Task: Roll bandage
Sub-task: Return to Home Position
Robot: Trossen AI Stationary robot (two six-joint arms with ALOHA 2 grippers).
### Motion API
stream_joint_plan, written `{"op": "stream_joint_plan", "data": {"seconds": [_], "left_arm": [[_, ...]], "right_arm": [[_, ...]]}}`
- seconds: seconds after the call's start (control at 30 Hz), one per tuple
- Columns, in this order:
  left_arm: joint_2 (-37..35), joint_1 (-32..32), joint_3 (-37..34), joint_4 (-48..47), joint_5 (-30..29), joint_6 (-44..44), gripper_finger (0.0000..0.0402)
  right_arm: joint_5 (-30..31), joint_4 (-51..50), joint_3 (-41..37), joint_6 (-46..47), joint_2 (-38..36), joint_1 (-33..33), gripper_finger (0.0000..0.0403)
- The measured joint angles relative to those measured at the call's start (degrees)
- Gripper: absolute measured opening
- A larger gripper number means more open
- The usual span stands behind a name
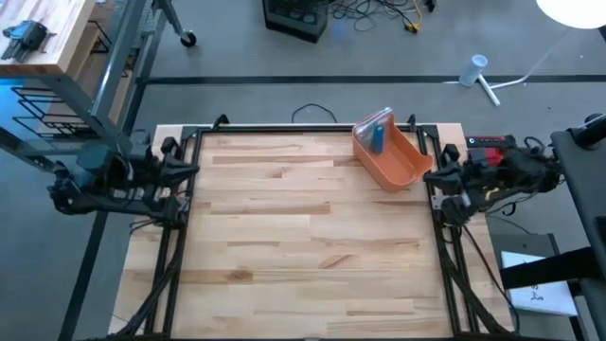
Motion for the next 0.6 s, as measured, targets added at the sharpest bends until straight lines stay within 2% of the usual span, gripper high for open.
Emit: {"op": "stream_joint_plan", "data": {"seconds": [0.1,0.2,0.37,0.47,0.53,0.6], "left_arm": [[-6.9,0.0,-8.5,3.7,-4.0,1.2,0.0001],[-12.9,0.0,-15.9,6.4,-7.1,0.9,0.0002],[-19.4,0.0,-29.2,19.7,-7.0,6.6,0.0011],[-19.5,0.0,-36.1,29.6,-6.8,9.0,0.0014],[-18.6,0.0,-39.8,35.6,-6.3,9.7,0.0017],[-18.3,0.0,-44.1,42.2,-5.8,9.2,0.0018]], "right_arm": [[3.0,0.4,-2.8,-0.5,0.1,0.0,0.0],[12.2,6.0,-6.7,-2.0,-1.2,0.0,0.0],[23.1,14.0,-15.8,0.5,-2.5,0.0,0.0],[24.4,16.2,-18.4,11.5,-2.4,0.0,0.0],[23.8,19.9,-19.5,12.2,-2.3,0.0,0.0],[14.9,22.6,-20.8,6.2,-2.3,-0.1,0.0]]}}
